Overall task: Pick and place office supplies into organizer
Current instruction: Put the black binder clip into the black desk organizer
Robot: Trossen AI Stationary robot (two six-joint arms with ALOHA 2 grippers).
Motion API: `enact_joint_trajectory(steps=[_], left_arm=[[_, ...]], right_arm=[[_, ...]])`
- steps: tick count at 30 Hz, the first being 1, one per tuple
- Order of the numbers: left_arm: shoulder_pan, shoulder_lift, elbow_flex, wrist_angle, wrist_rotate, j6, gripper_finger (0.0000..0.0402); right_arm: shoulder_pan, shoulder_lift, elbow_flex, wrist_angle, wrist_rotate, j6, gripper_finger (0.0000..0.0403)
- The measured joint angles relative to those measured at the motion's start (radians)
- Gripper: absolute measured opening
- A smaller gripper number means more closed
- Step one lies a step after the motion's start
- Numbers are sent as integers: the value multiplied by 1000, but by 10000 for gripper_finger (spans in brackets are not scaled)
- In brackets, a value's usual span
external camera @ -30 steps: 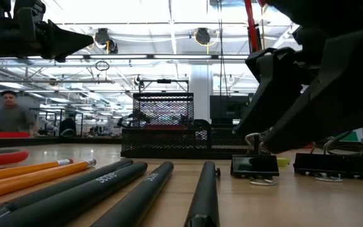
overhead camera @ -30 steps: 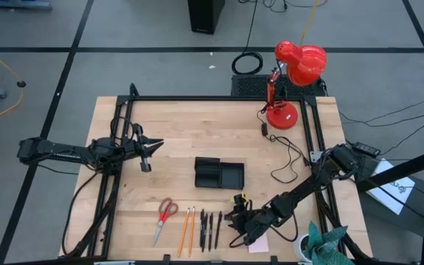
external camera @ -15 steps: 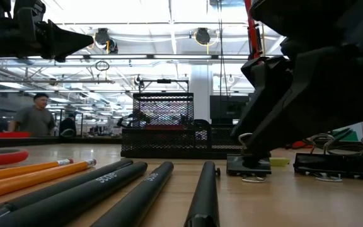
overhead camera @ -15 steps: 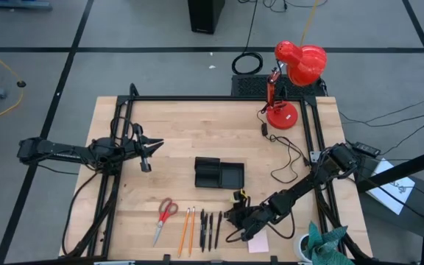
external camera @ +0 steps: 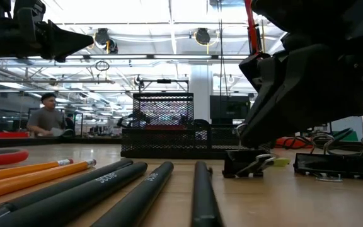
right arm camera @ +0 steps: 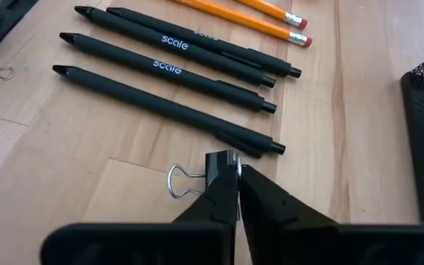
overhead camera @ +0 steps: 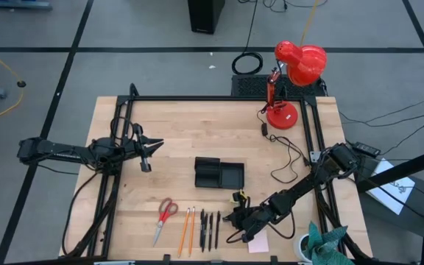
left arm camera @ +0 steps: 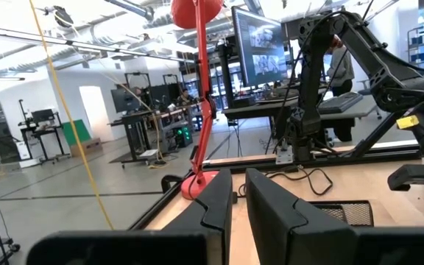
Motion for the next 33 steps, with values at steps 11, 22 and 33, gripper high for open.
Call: enact_joint_trajectory(steps=[11, 22, 33], left_arm=[[0, 0, 0, -1, 0, 0, 49], [0, 0, 0, 0, 0, 3, 49], [0, 0, 0, -3, 0, 6, 49]], right_arm=[[16, -143, 34, -8, 164, -139, 2], [-112, -103, 119, 27, 213, -276, 1], [-225, -75, 121, -10, 188, -225, 0]])
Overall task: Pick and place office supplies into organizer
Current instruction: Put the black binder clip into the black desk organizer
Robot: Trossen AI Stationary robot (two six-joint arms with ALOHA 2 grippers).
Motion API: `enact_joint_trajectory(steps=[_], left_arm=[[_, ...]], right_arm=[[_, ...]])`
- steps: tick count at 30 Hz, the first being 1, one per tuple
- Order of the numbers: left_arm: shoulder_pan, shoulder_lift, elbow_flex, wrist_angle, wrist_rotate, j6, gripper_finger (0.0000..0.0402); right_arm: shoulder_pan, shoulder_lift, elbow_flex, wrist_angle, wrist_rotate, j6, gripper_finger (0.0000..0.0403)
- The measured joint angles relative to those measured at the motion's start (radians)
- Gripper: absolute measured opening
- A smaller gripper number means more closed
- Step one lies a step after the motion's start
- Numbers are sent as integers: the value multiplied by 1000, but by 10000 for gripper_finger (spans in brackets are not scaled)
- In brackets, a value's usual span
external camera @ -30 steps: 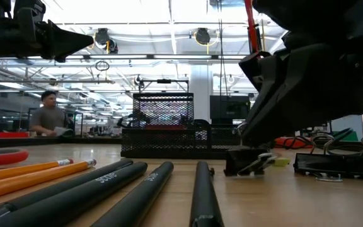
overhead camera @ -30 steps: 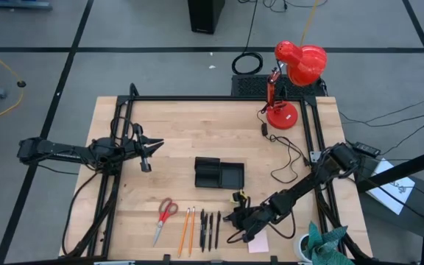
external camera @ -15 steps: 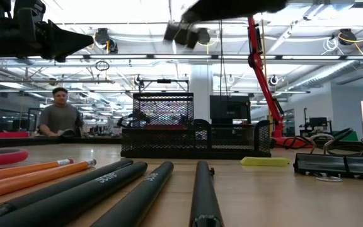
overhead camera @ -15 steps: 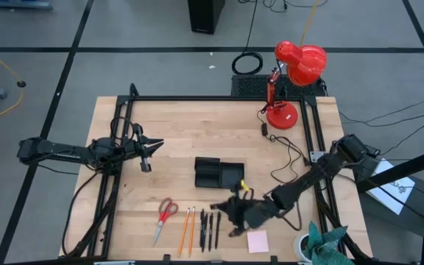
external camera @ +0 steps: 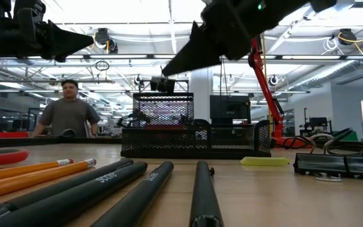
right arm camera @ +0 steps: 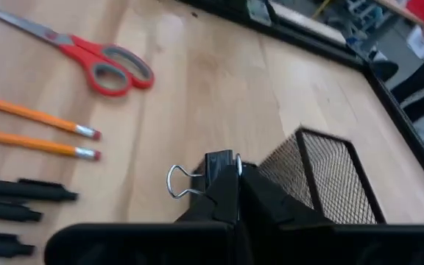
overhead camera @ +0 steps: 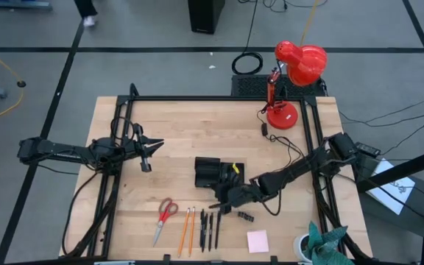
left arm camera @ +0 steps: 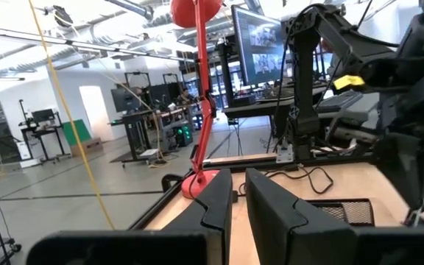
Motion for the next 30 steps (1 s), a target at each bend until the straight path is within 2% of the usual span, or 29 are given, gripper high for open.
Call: enact_joint_trajectory(steps=[16, 18, 30], left_arm=[[0, 0, 0, 0, 0, 3, 49], [0, 0, 0, 0, 0, 3, 49], [0, 0, 0, 0, -4, 10, 49]], right_arm=[[-50, 0, -48, -8, -5, 49, 0], [-59, 4, -48, 4, -41, 52, 0], [-90, 127, -48, 98, -55, 48, 0]])
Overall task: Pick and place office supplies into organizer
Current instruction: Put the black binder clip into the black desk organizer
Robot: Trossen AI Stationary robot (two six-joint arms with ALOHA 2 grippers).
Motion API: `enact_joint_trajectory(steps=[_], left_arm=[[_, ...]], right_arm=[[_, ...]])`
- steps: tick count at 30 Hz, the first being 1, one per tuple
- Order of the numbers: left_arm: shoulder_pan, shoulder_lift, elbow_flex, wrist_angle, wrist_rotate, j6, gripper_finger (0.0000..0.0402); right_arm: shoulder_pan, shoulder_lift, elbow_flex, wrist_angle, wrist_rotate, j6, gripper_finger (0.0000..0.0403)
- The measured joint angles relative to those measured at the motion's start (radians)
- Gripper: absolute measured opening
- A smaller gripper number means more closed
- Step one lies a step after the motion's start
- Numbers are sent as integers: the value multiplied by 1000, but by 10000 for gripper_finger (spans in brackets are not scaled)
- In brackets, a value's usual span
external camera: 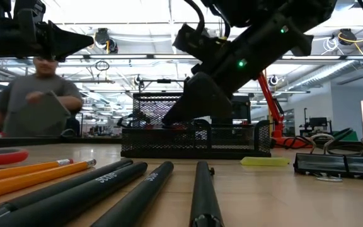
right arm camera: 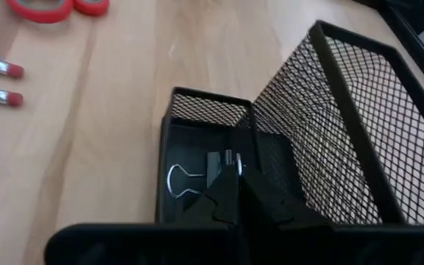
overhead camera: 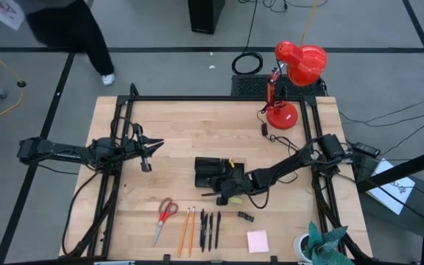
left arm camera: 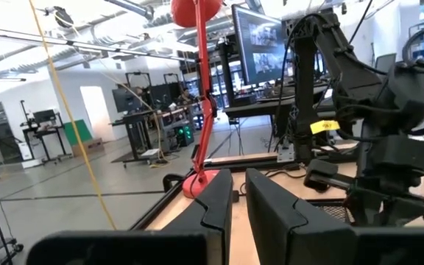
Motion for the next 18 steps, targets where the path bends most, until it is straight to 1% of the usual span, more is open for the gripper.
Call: enact_joint_trajectory(steps=[7, 12, 18], left_arm=[[0, 0, 0, -1, -4, 7, 49], [0, 0, 0, -1, -4, 6, 49], [0, 0, 0, -3, -4, 6, 49]], right_arm=[[1, 3, 1, 14, -1, -1, 3], [1, 3, 1, 16, -1, 28, 35], [1, 3, 1, 19, 0, 26, 76]])
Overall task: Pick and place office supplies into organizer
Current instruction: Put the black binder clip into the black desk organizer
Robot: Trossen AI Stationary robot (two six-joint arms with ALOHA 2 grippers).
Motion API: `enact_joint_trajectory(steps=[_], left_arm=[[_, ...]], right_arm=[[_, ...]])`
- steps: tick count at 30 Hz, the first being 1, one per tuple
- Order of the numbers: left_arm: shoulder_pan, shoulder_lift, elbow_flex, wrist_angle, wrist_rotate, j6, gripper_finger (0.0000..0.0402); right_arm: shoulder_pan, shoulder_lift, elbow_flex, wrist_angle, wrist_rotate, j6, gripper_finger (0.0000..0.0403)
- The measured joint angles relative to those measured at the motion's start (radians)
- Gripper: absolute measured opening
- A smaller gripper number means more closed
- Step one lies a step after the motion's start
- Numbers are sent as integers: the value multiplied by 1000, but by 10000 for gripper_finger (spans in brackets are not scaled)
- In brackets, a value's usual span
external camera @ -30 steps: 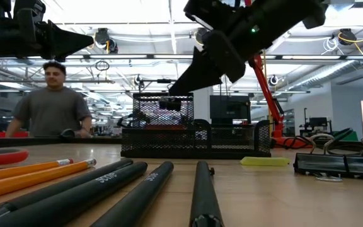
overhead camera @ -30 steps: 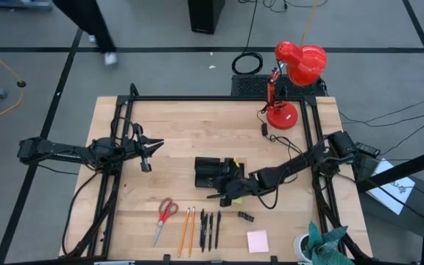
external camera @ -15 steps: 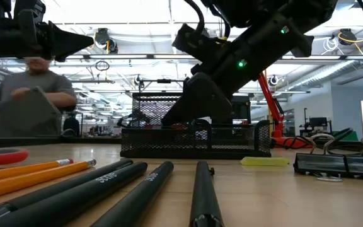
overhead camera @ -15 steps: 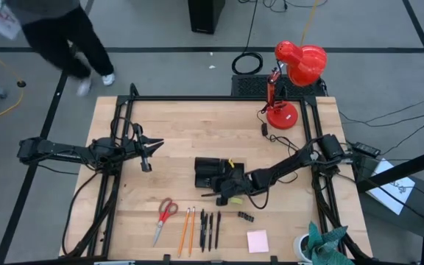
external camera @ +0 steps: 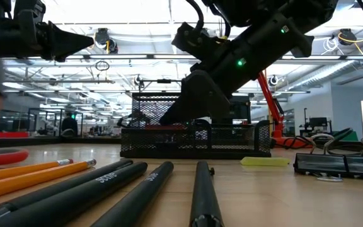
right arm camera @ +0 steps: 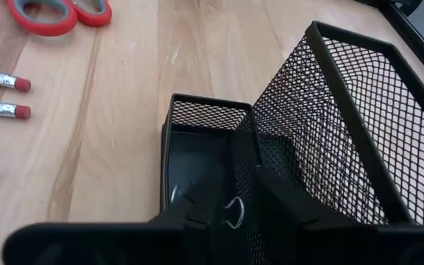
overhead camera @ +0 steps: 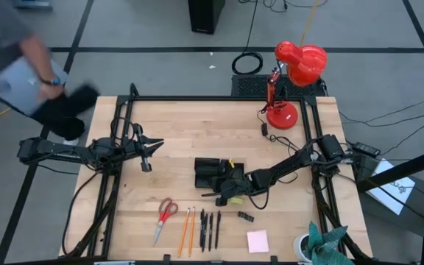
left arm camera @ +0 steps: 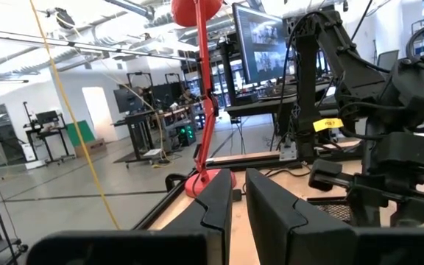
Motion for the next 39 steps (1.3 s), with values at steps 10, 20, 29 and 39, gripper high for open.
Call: enact_joint_trajectory(steps=[10, 20, 29, 39], left_arm=[[0, 0, 0, -1, 0, 4, 49], [0, 0, 0, -7, 0, 5, 49], [0, 0, 0, -7, 0, 4, 49], [0, 0, 0, -6, 0, -12, 49]], right_arm=[[16, -65, 0, 1, 7, -65, 100], [153, -260, 0, -123, -87, -44, 104], [342, -277, 61, -270, -65, 95, 151], [451, -246, 141, -547, -25, 360, 171]])
